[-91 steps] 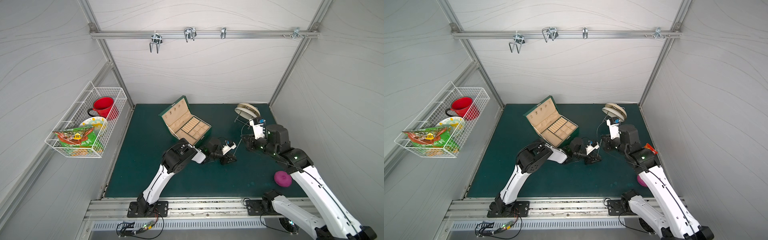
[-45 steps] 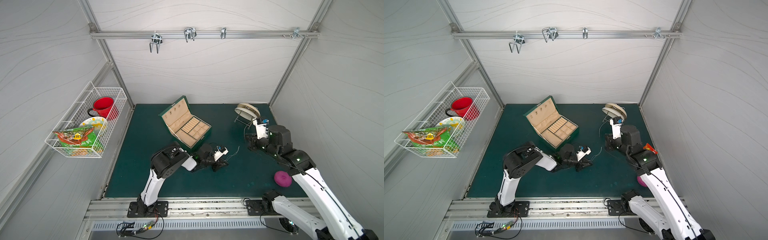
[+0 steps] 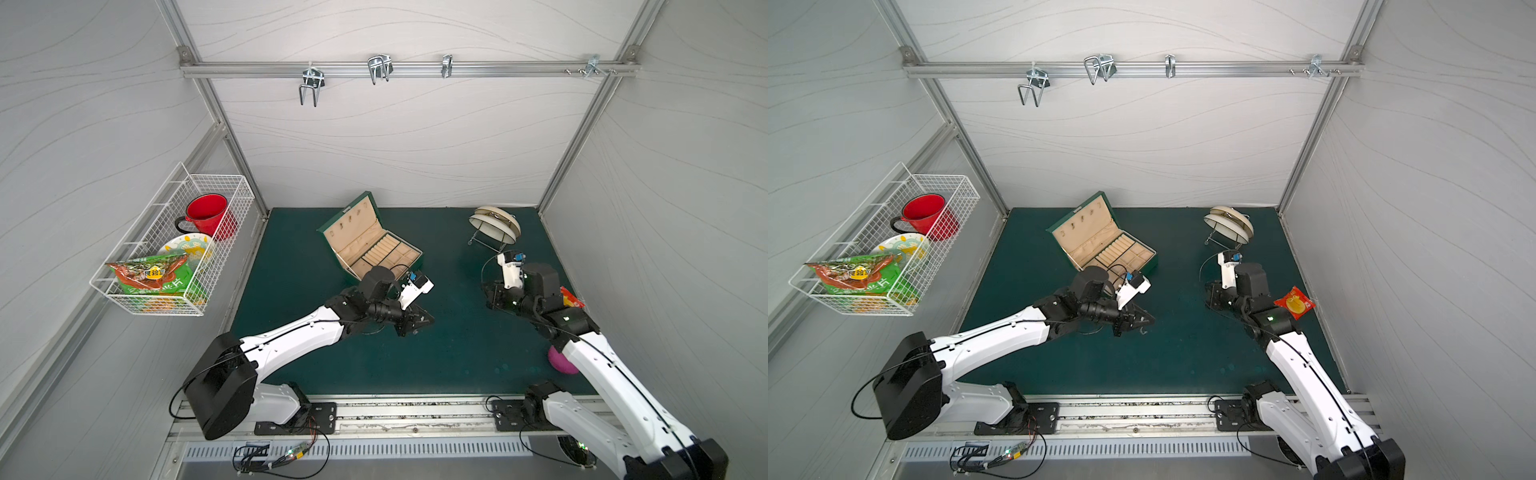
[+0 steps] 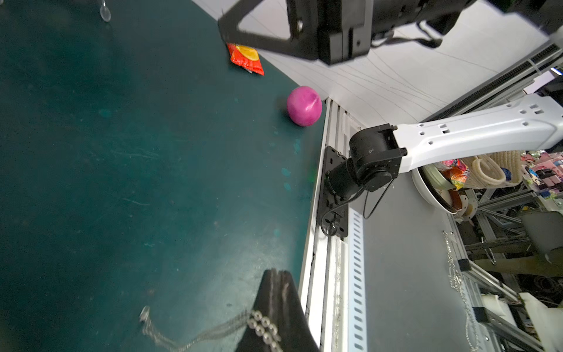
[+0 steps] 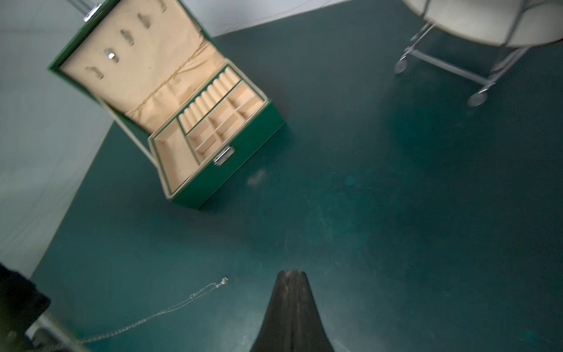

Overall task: Put jewelry chain into jewelry box
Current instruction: Pick up the necklace from the center of the board.

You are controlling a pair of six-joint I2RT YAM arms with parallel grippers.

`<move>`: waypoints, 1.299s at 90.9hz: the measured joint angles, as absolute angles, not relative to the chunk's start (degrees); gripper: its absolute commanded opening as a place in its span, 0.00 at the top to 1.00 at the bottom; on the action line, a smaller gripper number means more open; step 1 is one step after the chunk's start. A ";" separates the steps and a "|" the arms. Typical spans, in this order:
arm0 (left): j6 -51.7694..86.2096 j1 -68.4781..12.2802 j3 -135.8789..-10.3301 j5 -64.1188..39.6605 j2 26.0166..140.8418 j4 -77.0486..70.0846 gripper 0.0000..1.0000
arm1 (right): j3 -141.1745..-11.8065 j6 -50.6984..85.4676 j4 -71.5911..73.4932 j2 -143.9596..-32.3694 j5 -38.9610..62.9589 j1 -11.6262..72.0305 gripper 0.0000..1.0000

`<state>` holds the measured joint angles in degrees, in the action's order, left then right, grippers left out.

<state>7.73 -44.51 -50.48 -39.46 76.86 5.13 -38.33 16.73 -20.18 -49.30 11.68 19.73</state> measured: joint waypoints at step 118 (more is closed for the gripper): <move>11.40 -52.93 -90.28 -50.57 88.25 41.89 1.00 | -11.20 13.21 33.76 -31.24 26.22 40.38 0.60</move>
<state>11.40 -52.93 -90.28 -50.57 88.25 41.89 -11.20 13.21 33.76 -31.24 26.22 40.38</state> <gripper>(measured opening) 0.053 0.537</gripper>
